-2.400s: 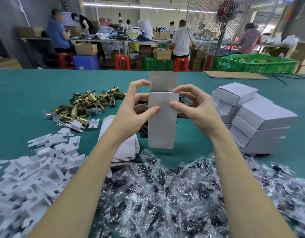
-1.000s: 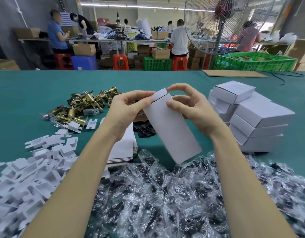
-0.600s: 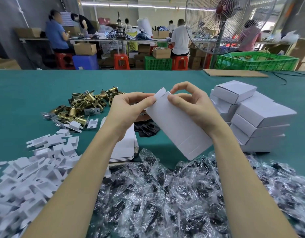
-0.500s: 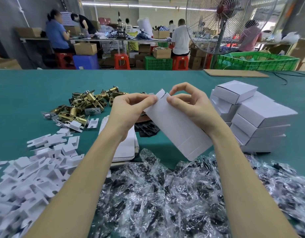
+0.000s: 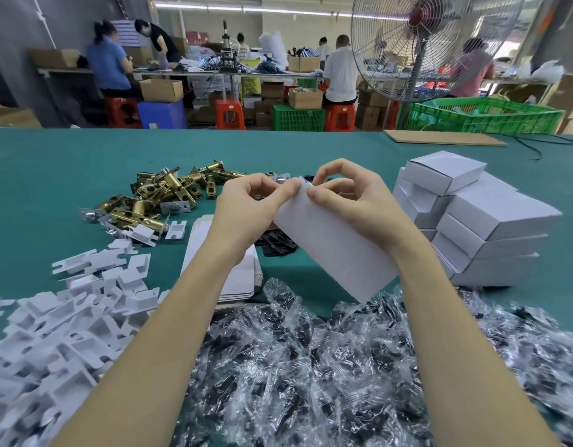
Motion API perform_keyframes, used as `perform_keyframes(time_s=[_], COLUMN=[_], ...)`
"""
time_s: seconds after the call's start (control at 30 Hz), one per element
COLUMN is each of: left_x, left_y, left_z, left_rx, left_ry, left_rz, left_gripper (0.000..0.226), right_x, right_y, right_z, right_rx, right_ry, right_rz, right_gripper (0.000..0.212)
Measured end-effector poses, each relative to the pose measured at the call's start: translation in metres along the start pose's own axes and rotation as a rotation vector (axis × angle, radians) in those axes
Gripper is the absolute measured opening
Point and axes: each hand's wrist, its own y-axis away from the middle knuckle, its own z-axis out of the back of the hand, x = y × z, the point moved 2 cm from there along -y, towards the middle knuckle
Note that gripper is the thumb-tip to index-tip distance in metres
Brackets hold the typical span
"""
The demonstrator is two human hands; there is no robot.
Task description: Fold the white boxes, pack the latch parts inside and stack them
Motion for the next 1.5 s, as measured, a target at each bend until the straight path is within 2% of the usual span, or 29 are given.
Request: perform_keyframes(time_s=[0.33, 0.47, 0.7, 0.8, 0.9, 0.97, 1.03, 1.1, 1.17, 1.23, 1.3, 1.4, 1.5], left_x=[-0.001, -0.003, 0.004, 0.006, 0.011, 0.017, 0.026, 0.034, 0.04, 0.041, 0.036, 0.034, 0.036], left_y=[0.002, 0.003, 0.004, 0.001, -0.004, -0.004, -0.003, -0.001, 0.002, 0.002, 0.003, 0.005, 0.007], left_z=[-0.004, -0.01, -0.016, -0.012, -0.007, -0.006, -0.009, -0.013, -0.018, -0.019, -0.016, -0.011, -0.009], left_rx=[-0.041, 0.032, 0.192, 0.232, 0.136, 0.06, 0.025, 0.09, 0.193, 0.252, 0.271, 0.366, 0.357], left_ry=[-0.036, 0.004, 0.087, 0.122, 0.141, 0.203, 0.217, 0.176, 0.105, -0.066, -0.195, -0.135, -0.141], left_rz=[-0.136, -0.193, -0.184, -0.177, -0.09, 0.028, 0.15, 0.279, 0.359, 0.313, 0.197, 0.125, 0.08], left_gripper=[0.025, 0.007, 0.022, 0.025, 0.014, 0.009, 0.023, 0.031, 0.033, 0.031, 0.026, 0.029, 0.031], right_x=[-0.001, -0.003, -0.005, -0.006, -0.008, -0.012, -0.02, -0.029, -0.039, -0.048, -0.056, -0.063, -0.06], right_y=[-0.002, -0.002, -0.001, -0.003, -0.006, -0.005, -0.002, 0.002, 0.003, 0.002, 0.001, 0.001, 0.001], right_z=[-0.004, -0.002, -0.001, -0.002, -0.001, 0.004, 0.005, 0.004, 0.003, 0.004, 0.004, 0.003, 0.002], right_rx=[-0.017, -0.095, -0.169, -0.194, -0.083, 0.016, 0.141, 0.202, 0.133, 0.049, 0.052, 0.137, 0.195], right_ry=[0.012, -0.044, -0.058, -0.102, -0.289, -0.458, -0.52, -0.349, -0.152, -0.027, 0.115, 0.247, 0.271], right_rz=[0.029, 0.061, 0.033, -0.059, -0.203, -0.202, -0.177, -0.149, -0.169, -0.239, -0.314, -0.388, -0.395], right_gripper=[0.011, 0.022, 0.017, 0.017, 0.02, 0.026, 0.043, 0.044, 0.032, 0.022, 0.027, 0.041, 0.04])
